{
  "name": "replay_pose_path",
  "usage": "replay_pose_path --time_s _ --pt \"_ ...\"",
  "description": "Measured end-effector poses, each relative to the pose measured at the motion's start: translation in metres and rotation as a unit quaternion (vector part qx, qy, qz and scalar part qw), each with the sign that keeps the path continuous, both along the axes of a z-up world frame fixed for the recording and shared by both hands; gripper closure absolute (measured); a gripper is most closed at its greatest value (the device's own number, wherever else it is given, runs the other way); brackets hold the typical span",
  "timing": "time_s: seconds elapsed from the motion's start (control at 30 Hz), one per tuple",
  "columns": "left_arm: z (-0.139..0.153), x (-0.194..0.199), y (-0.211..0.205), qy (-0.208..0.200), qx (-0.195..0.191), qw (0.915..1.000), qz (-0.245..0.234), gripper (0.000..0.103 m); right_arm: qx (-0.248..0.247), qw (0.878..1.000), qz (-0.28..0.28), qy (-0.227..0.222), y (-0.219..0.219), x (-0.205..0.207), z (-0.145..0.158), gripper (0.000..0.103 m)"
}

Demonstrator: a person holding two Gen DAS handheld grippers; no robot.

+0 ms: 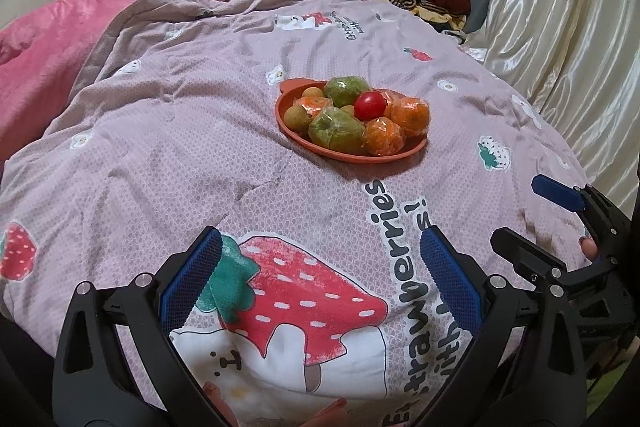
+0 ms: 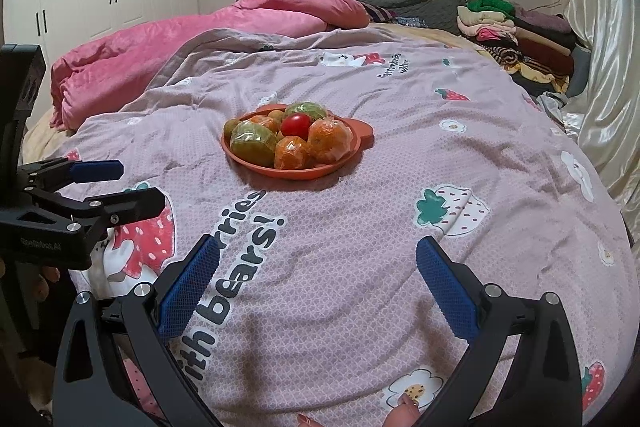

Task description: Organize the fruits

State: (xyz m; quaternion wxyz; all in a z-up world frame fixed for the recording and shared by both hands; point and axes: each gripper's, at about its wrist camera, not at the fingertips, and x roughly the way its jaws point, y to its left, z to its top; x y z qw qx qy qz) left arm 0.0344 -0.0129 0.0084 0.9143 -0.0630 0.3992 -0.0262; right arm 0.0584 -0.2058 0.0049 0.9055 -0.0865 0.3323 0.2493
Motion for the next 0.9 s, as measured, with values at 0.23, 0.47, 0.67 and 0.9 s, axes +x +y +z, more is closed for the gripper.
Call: replay_pose_path --time_s 0.23,0.47,0.67,0.9 --pt "0.0005 0.0007 0.0003 -0.002 0.001 1.0 0.0 0.01 0.003 1.0 -0.006 0.0 -0.0041 -0.0004 0.0014 0.005" --pt "0.0033 -0.0006 0.0018 -0.006 0.001 1.0 0.004 0.01 0.001 1.0 -0.004 0.0 -0.0023 -0.0011 0.0015 0.005" --pt "0.0046 -0.0007 0.0027 -0.007 0.0 1.0 0.005 0.01 0.001 1.0 -0.005 -0.001 -0.0012 -0.0014 0.002 0.005" --pt "0.0056 0.0001 0.0027 -0.002 -0.001 1.0 0.004 0.01 0.002 1.0 -0.008 -0.001 -0.0027 -0.0022 0.0034 0.005"
